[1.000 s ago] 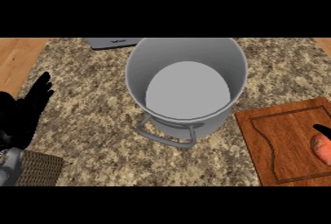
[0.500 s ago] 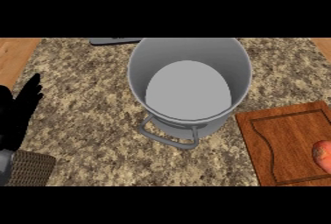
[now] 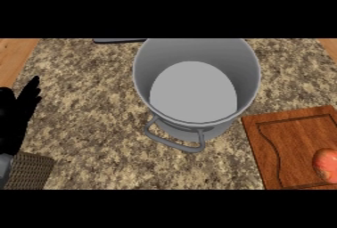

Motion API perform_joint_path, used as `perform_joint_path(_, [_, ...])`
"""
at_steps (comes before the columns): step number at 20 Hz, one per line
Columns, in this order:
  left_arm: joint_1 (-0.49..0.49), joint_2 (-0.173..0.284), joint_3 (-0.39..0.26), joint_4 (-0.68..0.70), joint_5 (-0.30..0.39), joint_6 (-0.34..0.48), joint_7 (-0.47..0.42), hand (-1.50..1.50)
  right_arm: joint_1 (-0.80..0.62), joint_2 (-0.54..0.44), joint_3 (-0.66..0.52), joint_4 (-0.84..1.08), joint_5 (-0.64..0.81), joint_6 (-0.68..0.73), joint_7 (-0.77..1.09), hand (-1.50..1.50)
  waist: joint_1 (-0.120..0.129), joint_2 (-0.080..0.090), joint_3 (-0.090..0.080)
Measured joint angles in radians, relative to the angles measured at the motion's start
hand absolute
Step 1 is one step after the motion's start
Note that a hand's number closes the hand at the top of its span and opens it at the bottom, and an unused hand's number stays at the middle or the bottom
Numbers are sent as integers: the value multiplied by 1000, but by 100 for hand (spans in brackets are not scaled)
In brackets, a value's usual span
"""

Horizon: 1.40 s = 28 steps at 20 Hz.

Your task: Pick the squash from the cutting board and place it in the pot

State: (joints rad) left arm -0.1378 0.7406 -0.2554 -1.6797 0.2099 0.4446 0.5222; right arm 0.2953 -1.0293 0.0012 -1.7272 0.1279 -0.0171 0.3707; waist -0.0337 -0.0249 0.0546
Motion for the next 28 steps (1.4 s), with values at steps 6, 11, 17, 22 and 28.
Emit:
perform_joint_path(6, [6, 10, -26, 4, 11, 19, -19, 0, 32, -11, -4, -92, -22, 28, 149, -150, 5, 2, 3])
perform_joint_path(11, [24, 24, -57, -12, 28, 35, -39, 0, 49, -6, 7, -129, -15, 35, 217, -150, 15, 2, 6])
perform_joint_path(17, [23, 34, -68, -25, 48, 53, -36, 0, 53, 19, 27, -131, 14, 26, 239, -150, 24, 6, 4])
perform_joint_path(22, [18, 37, -80, -18, 52, 60, -51, 0, 31, 35, 45, -135, 44, 19, 260, -150, 27, 7, 4])
perform_joint_path(28, [9, 42, -89, -17, 69, 64, -60, 0, -3, 49, 62, -91, 65, 32, 289, -150, 37, 10, 3])
